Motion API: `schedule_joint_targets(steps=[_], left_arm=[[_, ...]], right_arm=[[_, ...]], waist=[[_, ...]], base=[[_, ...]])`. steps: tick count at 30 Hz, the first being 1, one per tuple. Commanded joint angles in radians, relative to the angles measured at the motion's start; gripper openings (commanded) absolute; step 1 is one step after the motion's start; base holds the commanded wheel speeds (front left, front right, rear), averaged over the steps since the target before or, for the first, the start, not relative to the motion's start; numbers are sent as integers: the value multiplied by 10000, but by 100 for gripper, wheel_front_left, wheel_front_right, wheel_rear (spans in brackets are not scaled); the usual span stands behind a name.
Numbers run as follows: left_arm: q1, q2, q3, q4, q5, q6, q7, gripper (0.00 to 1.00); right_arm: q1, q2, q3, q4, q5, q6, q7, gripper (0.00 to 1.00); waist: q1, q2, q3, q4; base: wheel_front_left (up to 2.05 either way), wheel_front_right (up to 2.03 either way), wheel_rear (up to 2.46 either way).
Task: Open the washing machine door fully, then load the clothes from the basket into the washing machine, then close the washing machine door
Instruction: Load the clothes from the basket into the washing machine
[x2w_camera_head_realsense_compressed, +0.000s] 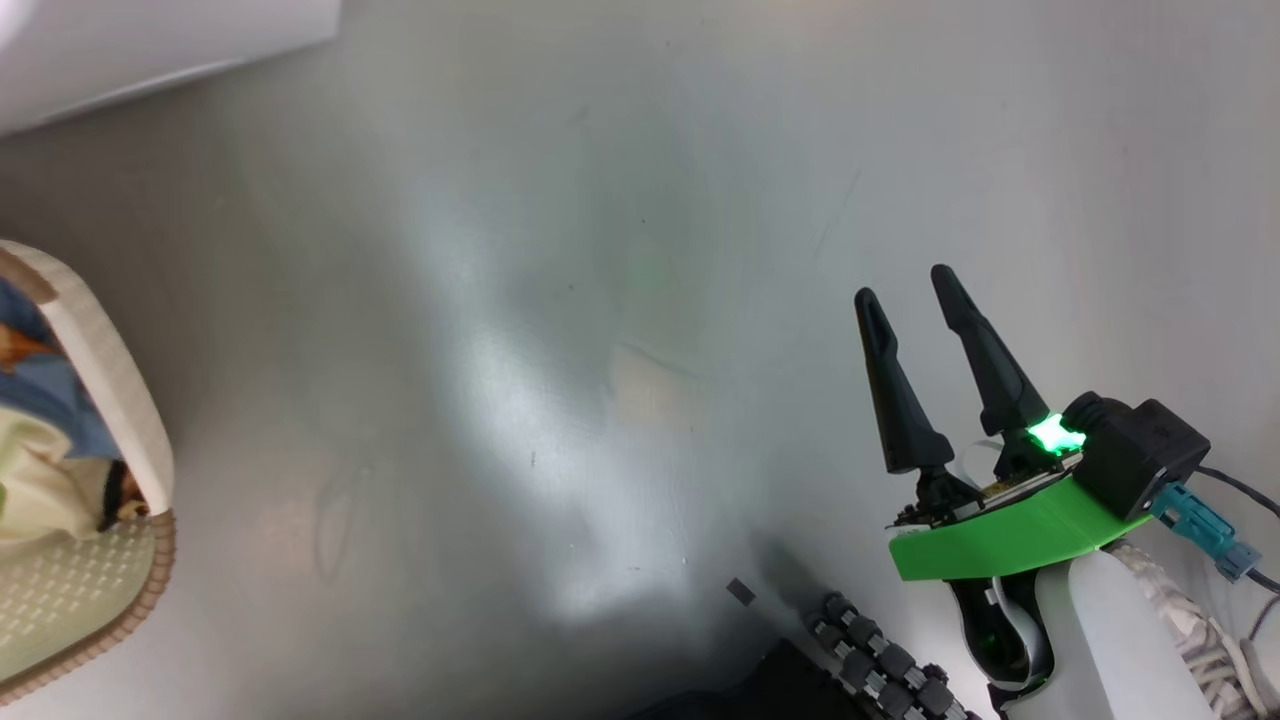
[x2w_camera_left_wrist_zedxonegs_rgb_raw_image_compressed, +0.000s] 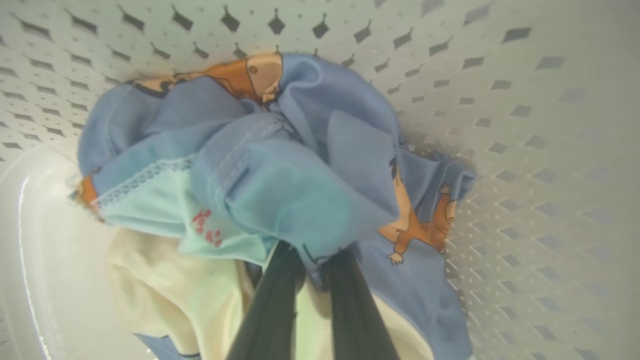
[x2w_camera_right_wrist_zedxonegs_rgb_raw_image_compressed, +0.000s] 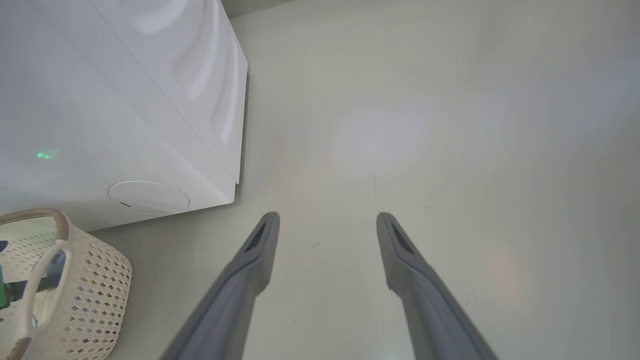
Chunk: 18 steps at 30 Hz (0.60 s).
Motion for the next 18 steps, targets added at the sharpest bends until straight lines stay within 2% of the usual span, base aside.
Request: schedule_joint_targets(steps=[1,11,18], left_arm=[[712,337,75,-147,-252,-25,-423,0],[1719,-276,-226,-560,-959,-25,-1448,0],[2707,-674,35,-1701,-1048,-25,-1570,0]], right_arm=[[133,-49,121,-117,-61,27,-48,100],[-57,-49,-170,103,-474,27,-48,100],[-50,-49,-309,292,-749,27,-48,100]], waist=[[0,-1,-394,199],[0,-1,-1635,896],[0,-1,-2631,1356]], base=[[0,0,0],[0,0,0],[0,0,0]])
